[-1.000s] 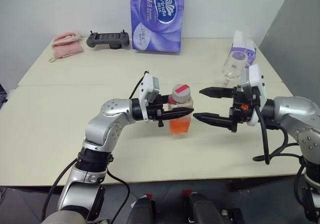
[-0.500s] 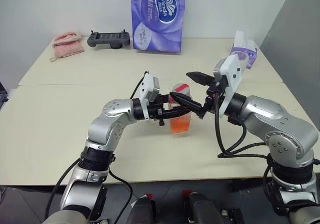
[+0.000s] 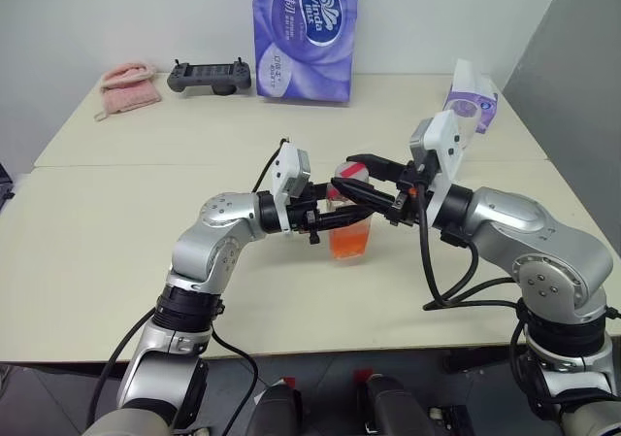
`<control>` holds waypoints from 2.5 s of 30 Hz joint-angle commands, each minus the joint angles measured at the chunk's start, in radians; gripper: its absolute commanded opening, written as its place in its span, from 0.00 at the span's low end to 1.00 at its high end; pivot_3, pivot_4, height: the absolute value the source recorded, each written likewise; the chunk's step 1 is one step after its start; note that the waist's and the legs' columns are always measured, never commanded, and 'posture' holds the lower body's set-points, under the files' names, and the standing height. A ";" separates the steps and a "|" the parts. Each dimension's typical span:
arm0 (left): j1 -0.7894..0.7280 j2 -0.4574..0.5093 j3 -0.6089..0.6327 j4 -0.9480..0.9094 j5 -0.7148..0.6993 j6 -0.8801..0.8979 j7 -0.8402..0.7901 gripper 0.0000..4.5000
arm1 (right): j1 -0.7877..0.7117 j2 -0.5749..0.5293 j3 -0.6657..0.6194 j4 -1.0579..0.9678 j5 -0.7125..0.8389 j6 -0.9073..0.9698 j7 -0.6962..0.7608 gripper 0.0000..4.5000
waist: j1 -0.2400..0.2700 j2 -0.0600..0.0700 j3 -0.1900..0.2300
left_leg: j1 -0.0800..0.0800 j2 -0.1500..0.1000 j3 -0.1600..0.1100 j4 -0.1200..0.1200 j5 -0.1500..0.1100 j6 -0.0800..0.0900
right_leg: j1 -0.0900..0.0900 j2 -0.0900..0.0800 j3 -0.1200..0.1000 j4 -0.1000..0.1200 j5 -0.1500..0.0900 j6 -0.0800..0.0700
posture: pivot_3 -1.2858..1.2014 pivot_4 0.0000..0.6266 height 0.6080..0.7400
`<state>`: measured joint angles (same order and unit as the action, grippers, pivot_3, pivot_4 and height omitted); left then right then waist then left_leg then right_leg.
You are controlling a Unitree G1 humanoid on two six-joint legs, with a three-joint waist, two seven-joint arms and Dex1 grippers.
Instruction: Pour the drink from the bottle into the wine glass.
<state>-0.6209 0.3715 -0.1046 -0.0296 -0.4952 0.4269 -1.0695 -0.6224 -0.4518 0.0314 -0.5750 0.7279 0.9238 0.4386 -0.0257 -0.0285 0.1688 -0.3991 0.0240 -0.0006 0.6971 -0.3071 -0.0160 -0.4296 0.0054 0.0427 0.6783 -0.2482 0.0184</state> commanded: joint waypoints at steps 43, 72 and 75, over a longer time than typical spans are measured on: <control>-0.051 -0.002 0.005 -0.007 -0.008 -0.023 -0.029 0.43 | -0.003 -0.074 -0.080 0.048 -0.012 -0.076 0.075 0.99 | 0.000 0.001 0.001 | 0.000 0.001 0.000 0.000 0.000 0.000 | 0.000 0.001 0.000 0.000 0.000 0.000 | 0.52 0.24 1.00; -0.059 -0.003 0.008 0.006 0.000 -0.031 -0.018 0.43 | -0.024 -0.035 -0.031 0.064 0.031 -0.077 0.087 0.96 | 0.000 0.001 0.001 | 0.000 0.001 0.000 0.000 0.000 0.000 | 0.000 0.001 0.000 0.000 0.000 0.000 | 0.52 0.24 1.00; -0.060 -0.004 0.007 0.006 0.001 -0.032 -0.015 0.43 | -0.023 -0.037 -0.031 0.065 0.031 -0.078 0.090 0.78 | 0.000 0.001 0.001 | 0.000 0.001 0.000 0.000 0.000 0.000 | 0.000 0.001 0.000 0.000 0.000 0.000 | 0.52 0.24 1.00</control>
<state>-0.6437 0.3682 -0.1142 0.0030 -0.4862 0.4199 -1.0825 -0.6332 -0.4877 0.0150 -0.4961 0.7626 0.8673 0.5230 -0.0262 -0.0277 0.1694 -0.3989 0.0249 -0.0006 0.6969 -0.3071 -0.0159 -0.4293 0.0065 0.0427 0.6781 -0.2483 0.0181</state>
